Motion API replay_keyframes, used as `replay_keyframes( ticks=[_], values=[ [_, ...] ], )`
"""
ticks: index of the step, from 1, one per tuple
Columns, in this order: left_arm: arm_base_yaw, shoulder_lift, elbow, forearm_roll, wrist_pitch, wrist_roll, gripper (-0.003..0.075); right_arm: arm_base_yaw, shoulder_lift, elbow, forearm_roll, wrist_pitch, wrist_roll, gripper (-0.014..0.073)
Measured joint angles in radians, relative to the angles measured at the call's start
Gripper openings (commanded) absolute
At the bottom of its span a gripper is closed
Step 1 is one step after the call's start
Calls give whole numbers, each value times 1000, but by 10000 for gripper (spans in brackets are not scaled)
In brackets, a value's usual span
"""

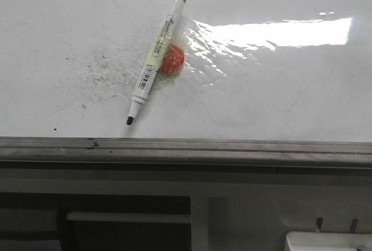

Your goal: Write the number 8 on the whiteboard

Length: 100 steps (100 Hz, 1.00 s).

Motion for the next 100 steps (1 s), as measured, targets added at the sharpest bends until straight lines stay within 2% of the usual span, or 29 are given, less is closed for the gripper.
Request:
replay_keyframes(
  ticks=[5, 20, 39, 53, 73, 89, 100],
  values=[
    [-36, 44, -9, -31, -21, 52, 377, 8, 22, -28, 0, 19, 0, 455],
    [-179, 189, -42, -77, -92, 172, 377, 14, 49, -76, 0, 42, 0, 449],
    [-391, 406, -86, -123, -257, 192, 377, 59, 49, -82, -2, 49, 0, 449],
    [-508, 557, -107, -176, -404, 194, 377, 78, 49, -82, -2, 53, 0, 449],
    [-578, 718, -148, -225, -534, 196, 377, 81, 49, -82, 0, 55, 0, 449],
    [-582, 810, -181, -282, -572, 196, 371, 81, 49, -82, 6, 55, 0, 449],
    [-588, 847, -202, -299, -566, 196, 337, 81, 49, -82, 9, 50, 0, 449]
  ],
)
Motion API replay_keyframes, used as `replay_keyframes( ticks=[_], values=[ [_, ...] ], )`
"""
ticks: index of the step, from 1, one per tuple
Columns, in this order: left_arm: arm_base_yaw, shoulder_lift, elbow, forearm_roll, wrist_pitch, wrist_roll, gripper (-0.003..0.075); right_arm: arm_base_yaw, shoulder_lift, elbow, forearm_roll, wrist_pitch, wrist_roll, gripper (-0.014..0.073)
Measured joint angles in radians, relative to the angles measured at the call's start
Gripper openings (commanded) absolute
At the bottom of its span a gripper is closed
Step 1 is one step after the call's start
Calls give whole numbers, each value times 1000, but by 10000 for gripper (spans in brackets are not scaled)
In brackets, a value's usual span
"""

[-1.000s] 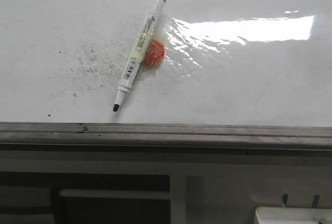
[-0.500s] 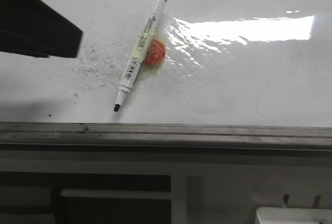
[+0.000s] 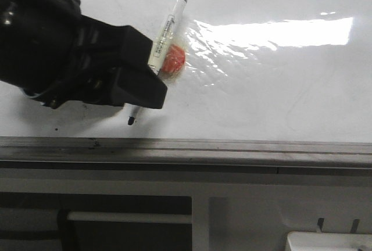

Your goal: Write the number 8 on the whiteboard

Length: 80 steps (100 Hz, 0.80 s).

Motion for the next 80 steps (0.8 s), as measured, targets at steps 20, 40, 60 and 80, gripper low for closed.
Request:
replay_keyframes(
  ticks=[20, 40, 60, 80],
  values=[
    [-1, 33, -26, -4, 7, 0, 56, 0, 0, 0, 2, -17, 0, 448],
    [-1, 12, -28, 9, 83, 6, -20, 26, 3, -6, 154, -6, -203, 391],
    [-1, -128, 1, 39, 340, 174, -20, 111, 86, -41, 547, 67, -645, 385],
    [-1, -317, 101, -31, 482, 473, -20, 177, 276, -42, 865, 181, -1016, 386]
  ],
)
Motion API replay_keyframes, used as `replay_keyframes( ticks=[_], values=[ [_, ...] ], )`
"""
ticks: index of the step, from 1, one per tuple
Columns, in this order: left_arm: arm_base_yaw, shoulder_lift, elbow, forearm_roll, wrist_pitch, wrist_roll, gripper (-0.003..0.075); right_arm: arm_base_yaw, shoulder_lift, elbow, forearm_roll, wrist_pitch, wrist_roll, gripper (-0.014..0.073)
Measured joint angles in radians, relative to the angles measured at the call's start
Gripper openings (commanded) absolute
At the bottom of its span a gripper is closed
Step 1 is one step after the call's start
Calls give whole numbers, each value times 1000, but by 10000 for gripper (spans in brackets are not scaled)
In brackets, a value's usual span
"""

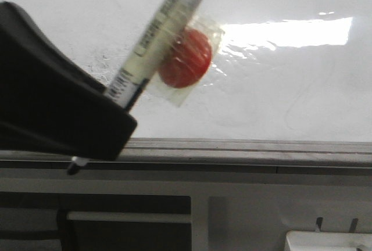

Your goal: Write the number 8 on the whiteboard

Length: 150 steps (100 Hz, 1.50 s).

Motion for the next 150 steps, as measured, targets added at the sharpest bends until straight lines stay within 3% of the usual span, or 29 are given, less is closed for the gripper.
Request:
replay_keyframes(
  ticks=[13, 33, 87, 96, 101, 102, 108, 117, 122, 123, 124, 133, 137, 142, 150],
  values=[
    [0, -75, 19, -44, 10, 134, -20, 48, 122, 0, 87, 17, -166, 386],
    [0, -90, 21, -56, 10, 167, -20, 155, 309, -12, 231, 9, -356, 388],
    [0, -83, 21, -90, 10, 174, -20, 375, 597, -149, 280, -107, -412, 378],
    [0, -83, 21, -102, 10, 174, -20, 428, 604, -149, 280, -163, -414, 260],
    [0, -83, 21, -103, 8, 174, -20, 454, 604, -149, 280, -198, -414, 127],
    [0, -83, 21, -105, 8, 174, -20, 457, 604, -149, 280, -208, -414, 62],
    [0, -83, 21, -105, 10, 174, -18, 482, 604, -149, 280, -239, -416, -71],
    [0, -83, 26, -122, 4, 172, 59, 496, 604, -149, 278, -272, -421, -40],
    [0, -83, 28, -135, 2, 172, 158, 498, 604, -149, 278, -279, -421, -41],
    [0, -83, 28, -137, 2, 172, 211, 498, 604, -149, 278, -281, -421, -41],
    [0, -83, 28, -141, 2, 172, 211, 498, 602, -149, 278, -283, -421, -41],
    [0, -91, 28, -184, -2, 174, 464, 502, 582, -149, 282, -325, -421, -41],
    [0, -103, 28, -194, -4, 174, 523, 502, 565, -147, 277, -356, -421, -41],
    [0, -127, 28, -202, -11, 168, 549, 502, 524, -143, 254, -400, -419, -41],
    [0, -188, 28, -191, -36, 132, 514, 502, 448, -121, 213, -472, -419, -41]
  ],
)
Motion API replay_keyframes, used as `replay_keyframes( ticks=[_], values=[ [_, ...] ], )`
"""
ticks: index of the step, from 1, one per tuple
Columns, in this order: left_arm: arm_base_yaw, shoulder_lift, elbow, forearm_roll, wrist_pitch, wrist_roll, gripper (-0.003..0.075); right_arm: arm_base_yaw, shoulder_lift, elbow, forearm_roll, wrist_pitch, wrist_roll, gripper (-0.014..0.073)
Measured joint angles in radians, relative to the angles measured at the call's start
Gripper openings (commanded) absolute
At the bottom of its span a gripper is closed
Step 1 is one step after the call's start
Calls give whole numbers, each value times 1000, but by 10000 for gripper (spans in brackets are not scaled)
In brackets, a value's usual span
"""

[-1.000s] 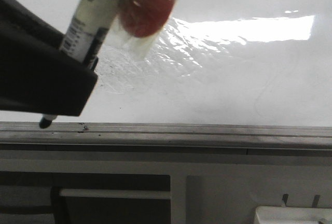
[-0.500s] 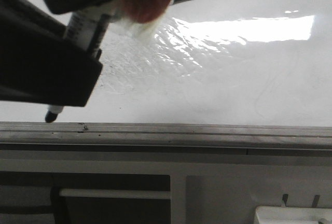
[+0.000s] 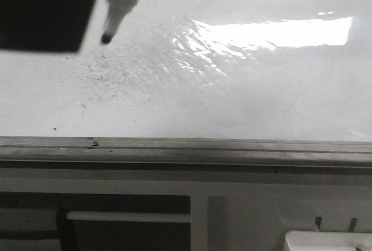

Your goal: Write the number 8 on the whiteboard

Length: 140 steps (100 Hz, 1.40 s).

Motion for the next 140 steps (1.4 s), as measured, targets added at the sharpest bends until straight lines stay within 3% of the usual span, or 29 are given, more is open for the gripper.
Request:
replay_keyframes(
  ticks=[27, 49, 83, 106, 126, 140],
  values=[
    [0, -327, 78, 84, -207, -179, 265, 0, -277, 169, -175, -305, 0, -42],
    [0, -470, 189, 70, -366, -192, -21, 0, -244, 213, -239, -597, 0, -43],
    [0, -477, 215, 55, -372, -194, -20, 0, -74, 217, -235, -855, 25, -71],
    [0, -477, 217, 53, -370, -194, -20, 0, 12, 217, -215, -924, 106, -71],
    [0, -477, 217, 53, -353, -194, -20, 0, 52, 213, -184, -922, 144, -71],
    [0, -477, 217, 53, -322, -194, -20, 0, 61, 212, -178, -811, 148, -71]
  ],
)
